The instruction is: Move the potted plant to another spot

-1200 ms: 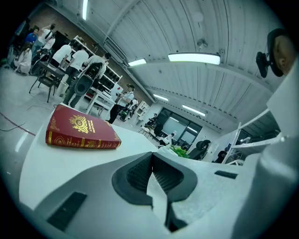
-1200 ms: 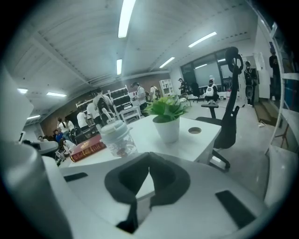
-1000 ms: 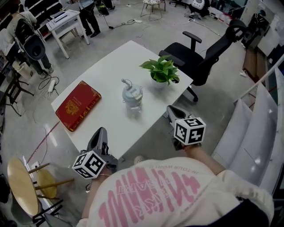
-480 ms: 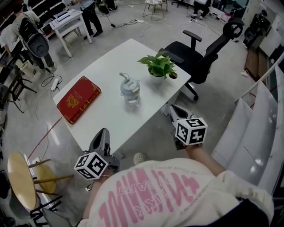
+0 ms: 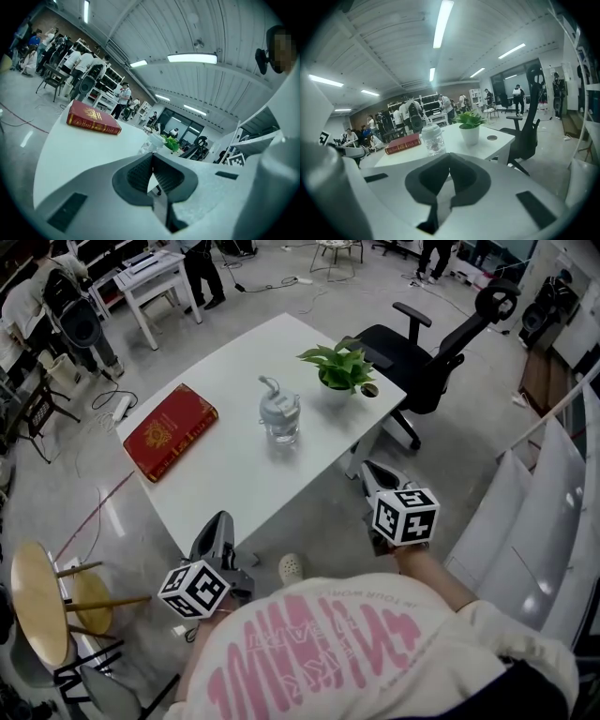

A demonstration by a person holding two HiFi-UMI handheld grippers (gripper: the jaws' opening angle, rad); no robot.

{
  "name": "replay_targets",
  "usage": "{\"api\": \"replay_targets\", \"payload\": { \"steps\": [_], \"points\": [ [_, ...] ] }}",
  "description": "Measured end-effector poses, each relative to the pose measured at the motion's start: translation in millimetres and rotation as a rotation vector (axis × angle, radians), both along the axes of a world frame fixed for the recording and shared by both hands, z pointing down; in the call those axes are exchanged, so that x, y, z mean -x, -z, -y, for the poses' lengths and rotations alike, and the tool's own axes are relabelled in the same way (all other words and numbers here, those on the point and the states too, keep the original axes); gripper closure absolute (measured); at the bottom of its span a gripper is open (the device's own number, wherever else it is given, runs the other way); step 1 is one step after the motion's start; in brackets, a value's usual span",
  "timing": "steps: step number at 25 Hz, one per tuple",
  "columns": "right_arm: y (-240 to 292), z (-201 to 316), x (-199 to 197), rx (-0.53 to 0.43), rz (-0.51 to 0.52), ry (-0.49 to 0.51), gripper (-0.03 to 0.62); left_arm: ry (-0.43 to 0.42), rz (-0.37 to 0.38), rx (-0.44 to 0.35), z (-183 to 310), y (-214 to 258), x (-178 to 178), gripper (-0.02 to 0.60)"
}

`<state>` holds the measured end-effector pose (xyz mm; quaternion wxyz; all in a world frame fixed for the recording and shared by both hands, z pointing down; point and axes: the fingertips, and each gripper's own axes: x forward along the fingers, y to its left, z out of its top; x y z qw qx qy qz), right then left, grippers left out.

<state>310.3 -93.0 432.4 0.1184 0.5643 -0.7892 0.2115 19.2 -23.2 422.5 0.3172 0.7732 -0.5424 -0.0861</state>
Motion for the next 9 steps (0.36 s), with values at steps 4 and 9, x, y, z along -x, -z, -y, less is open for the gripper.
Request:
{"api": "replay_targets", "payload": {
  "steps": [4, 9],
  "points": [
    [1, -1, 5, -0.002, -0.01, 0.01, 0.588, 0.014, -0.002, -0.01, -4, 3, 6, 0.578],
    [0, -4, 11, -0.002, -0.021, 0.017, 0.588, 0.022, -0.007, -0.011, -8, 2, 12, 0.578]
  ]
}}
